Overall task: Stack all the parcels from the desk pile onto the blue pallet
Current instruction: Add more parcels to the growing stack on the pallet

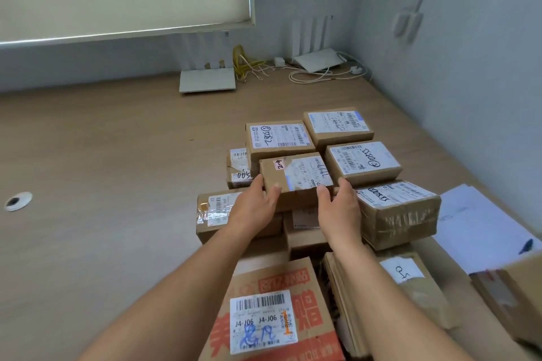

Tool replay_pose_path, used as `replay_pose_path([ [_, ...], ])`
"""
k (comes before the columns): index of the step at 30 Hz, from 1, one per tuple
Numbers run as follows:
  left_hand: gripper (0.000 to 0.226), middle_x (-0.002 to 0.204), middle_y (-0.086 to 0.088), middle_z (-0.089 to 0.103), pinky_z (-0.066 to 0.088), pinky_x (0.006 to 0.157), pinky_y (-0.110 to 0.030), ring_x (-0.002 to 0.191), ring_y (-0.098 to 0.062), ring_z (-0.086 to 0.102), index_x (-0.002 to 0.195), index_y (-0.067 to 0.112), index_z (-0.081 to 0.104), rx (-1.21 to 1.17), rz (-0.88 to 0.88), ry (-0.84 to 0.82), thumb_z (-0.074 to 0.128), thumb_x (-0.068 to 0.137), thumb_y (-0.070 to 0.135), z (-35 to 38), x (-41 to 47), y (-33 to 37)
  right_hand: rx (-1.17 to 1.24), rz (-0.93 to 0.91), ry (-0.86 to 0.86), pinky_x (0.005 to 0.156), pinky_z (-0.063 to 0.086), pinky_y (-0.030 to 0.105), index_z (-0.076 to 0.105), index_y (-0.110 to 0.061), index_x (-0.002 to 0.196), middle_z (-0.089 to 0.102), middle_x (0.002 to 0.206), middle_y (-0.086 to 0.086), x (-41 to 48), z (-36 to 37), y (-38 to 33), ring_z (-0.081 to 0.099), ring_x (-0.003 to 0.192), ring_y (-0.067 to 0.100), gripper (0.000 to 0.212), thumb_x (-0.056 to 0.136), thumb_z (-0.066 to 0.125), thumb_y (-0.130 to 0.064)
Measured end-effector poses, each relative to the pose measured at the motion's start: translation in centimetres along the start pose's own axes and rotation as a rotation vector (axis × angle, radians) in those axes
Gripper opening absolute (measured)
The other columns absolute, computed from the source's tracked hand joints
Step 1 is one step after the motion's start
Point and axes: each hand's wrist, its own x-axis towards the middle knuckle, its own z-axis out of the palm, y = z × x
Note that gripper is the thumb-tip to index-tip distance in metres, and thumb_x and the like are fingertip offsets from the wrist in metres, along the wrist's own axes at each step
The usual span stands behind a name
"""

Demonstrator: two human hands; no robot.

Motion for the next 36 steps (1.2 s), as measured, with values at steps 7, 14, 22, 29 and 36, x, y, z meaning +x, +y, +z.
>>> replay_pose_path([
  [7, 0.047, 0.133, -0.001, 0.055, 0.044, 0.100, -0.043, 0.118, -0.021, 0.052, 0.141, 0.023, 0.041, -0.149, -0.115, 0.080, 0.044, 0.095, 0.035, 0.1, -0.1, -1.4, -0.035, -0.043, -0.129, 0.079, 0.035, 0.026, 0.047, -0.017, 0.132, 0.047, 0.125, 0.005, 0.0, -0.1, 1.0, 0.044, 0.098, 0.013, 0.041, 0.098, 0.041, -0.039],
  [14, 0.051, 0.128, 0.006, 0.055, 0.040, 0.089, -0.031, 0.111, -0.016, 0.052, 0.144, 0.035, 0.031, -0.164, -0.045, 0.023, 0.045, 0.096, 0.024, 0.6, -2.3, -1.4, 0.023, -0.091, -0.335, 0.090, 0.041, 0.030, 0.028, -0.025, 0.145, 0.051, 0.136, -0.001, -0.7, -1.0, 2.1, 0.049, 0.118, 0.018, 0.048, 0.098, 0.038, -0.027],
  [22, 0.057, 0.121, 0.017, 0.055, 0.041, 0.088, -0.022, 0.112, -0.004, 0.052, 0.139, 0.043, 0.032, -0.227, 0.007, 0.068, 0.053, 0.093, 0.017, -1.1, -7.4, -3.4, -0.028, -0.298, -0.435, 0.107, 0.036, 0.038, 0.021, -0.021, 0.149, 0.044, 0.142, -0.001, -3.4, -1.5, 2.1, 0.043, 0.127, 0.015, 0.066, 0.091, 0.050, -0.035],
  [29, 0.059, 0.121, 0.017, 0.059, 0.042, 0.092, -0.018, 0.109, 0.003, 0.056, 0.142, 0.040, 0.032, -0.216, -0.011, 0.191, 0.055, 0.093, 0.016, -3.8, -12.1, -6.4, 0.013, -0.450, -0.513, 0.109, 0.033, 0.033, 0.014, -0.025, 0.151, 0.038, 0.147, -0.003, -7.1, 0.2, 0.7, 0.038, 0.132, 0.013, 0.068, 0.094, 0.051, -0.035],
  [36, 0.059, 0.121, 0.018, 0.060, 0.043, 0.097, -0.026, 0.109, 0.003, 0.057, 0.142, 0.040, 0.033, -0.210, 0.001, 0.291, 0.056, 0.092, 0.017, -8.3, -17.0, -10.2, 0.013, -0.565, -0.549, 0.108, 0.028, 0.028, 0.010, -0.025, 0.152, 0.032, 0.150, -0.003, -12.6, 3.1, -2.7, 0.034, 0.134, 0.012, 0.069, 0.095, 0.050, -0.035],
])
